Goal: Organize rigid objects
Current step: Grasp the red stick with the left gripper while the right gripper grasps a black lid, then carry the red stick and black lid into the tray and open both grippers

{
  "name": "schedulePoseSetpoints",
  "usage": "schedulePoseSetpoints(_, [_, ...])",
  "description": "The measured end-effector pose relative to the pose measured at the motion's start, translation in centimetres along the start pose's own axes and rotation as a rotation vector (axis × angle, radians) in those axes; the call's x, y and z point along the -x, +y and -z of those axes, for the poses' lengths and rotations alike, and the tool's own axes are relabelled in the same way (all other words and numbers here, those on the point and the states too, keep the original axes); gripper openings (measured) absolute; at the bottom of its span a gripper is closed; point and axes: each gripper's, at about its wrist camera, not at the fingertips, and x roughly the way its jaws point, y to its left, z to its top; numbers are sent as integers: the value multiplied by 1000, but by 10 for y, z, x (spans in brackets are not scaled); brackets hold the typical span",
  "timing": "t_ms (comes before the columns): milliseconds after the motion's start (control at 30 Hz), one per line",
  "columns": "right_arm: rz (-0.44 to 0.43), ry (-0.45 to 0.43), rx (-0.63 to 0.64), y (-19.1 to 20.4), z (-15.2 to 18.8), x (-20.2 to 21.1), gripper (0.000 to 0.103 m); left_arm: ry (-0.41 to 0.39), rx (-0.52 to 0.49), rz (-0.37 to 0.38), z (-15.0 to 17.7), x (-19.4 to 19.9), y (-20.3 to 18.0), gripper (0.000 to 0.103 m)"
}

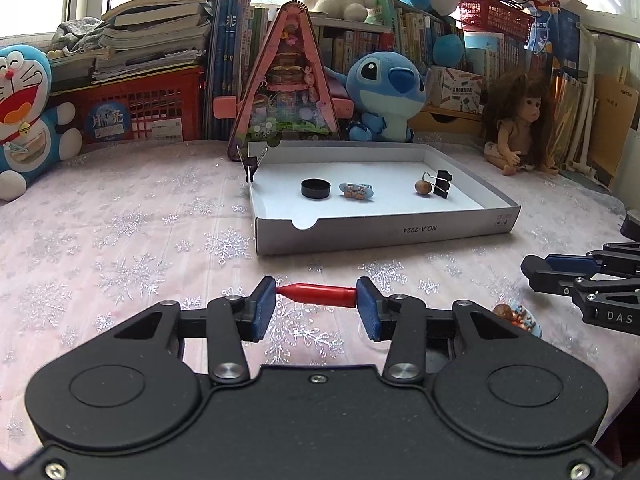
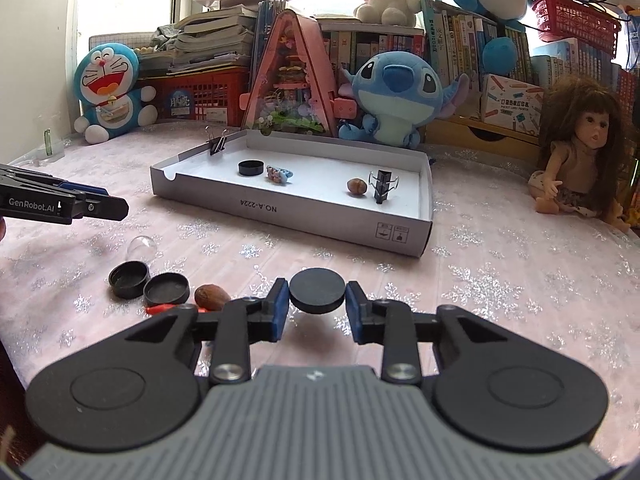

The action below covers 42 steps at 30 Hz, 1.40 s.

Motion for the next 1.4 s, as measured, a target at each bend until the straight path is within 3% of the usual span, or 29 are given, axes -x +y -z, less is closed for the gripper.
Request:
schedulePoseSetpoints(500, [10, -22, -90, -13, -39, -30, 36, -41, 30, 7, -51, -30, -16, 41])
schedulePoseSetpoints(867, [-24, -35, -159, -16, -71, -65, 36, 0, 80, -60, -92, -90, -15, 41])
schedulePoseSetpoints(1133, [-87, 41, -288, -33, -95, -112, 36, 68, 126, -140, -106, -141, -1, 41])
schedulePoseSetpoints(1400, [-73, 109, -341, -37, -99, -151, 36, 90, 129, -183, -100, -167, 2, 41])
